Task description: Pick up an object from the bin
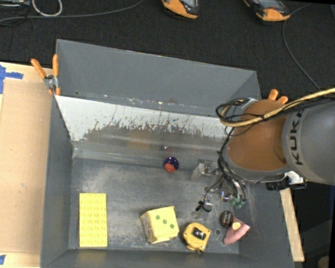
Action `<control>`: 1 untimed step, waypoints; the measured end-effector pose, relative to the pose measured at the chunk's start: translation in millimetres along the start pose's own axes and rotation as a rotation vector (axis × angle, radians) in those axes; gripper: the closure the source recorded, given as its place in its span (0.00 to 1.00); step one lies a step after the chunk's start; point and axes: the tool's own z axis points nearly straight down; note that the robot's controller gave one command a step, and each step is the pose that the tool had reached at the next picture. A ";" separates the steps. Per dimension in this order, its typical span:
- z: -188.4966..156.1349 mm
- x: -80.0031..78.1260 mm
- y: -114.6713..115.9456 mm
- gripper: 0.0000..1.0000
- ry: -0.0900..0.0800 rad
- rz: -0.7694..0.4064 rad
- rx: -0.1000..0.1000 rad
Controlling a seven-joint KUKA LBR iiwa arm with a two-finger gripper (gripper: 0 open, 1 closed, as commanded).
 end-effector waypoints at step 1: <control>30.0 24.5 1.4 0.00 0.007 0.112 0.000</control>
Offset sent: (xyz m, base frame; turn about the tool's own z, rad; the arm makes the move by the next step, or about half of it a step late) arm -0.0350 0.0643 -0.0540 -0.1274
